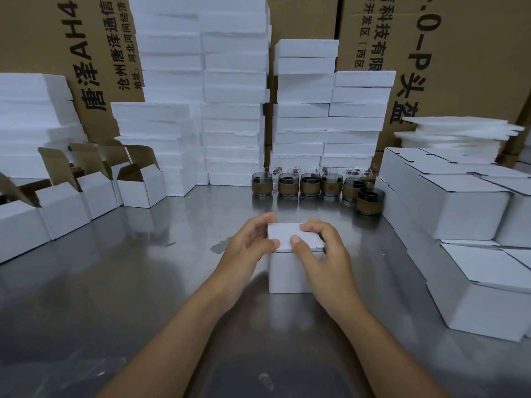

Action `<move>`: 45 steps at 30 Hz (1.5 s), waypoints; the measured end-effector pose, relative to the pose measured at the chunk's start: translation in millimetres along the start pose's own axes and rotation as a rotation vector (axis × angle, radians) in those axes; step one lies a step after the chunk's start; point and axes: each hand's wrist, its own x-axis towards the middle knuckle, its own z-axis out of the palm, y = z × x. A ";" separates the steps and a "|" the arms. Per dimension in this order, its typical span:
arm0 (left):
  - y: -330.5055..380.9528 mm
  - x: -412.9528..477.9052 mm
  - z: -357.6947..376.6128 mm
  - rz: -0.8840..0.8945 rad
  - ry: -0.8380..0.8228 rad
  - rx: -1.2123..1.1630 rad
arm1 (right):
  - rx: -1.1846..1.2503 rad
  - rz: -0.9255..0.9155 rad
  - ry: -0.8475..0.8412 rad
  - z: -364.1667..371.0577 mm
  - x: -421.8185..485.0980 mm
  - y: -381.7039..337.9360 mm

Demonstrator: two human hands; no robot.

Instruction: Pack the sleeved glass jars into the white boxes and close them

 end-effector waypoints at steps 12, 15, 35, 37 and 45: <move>2.7 -8.4 -0.2 -0.108 0.082 -0.030 | -0.457 0.095 -0.063 1.5 -23.1 -22.9; 3.1 -10.5 -0.5 -0.131 0.110 -0.031 | -0.443 0.085 0.001 7.5 -29.8 -25.0; 3.2 -21.7 -3.4 -0.138 0.162 -0.033 | -0.295 -0.138 0.308 -140.0 -20.1 -102.1; 2.0 -21.8 -3.2 -0.136 0.168 -0.026 | -0.336 -0.137 0.368 -168.0 -17.8 -98.3; -2.9 -24.1 -3.4 -0.110 0.202 0.018 | -0.385 -0.004 0.536 -228.8 -14.2 -46.5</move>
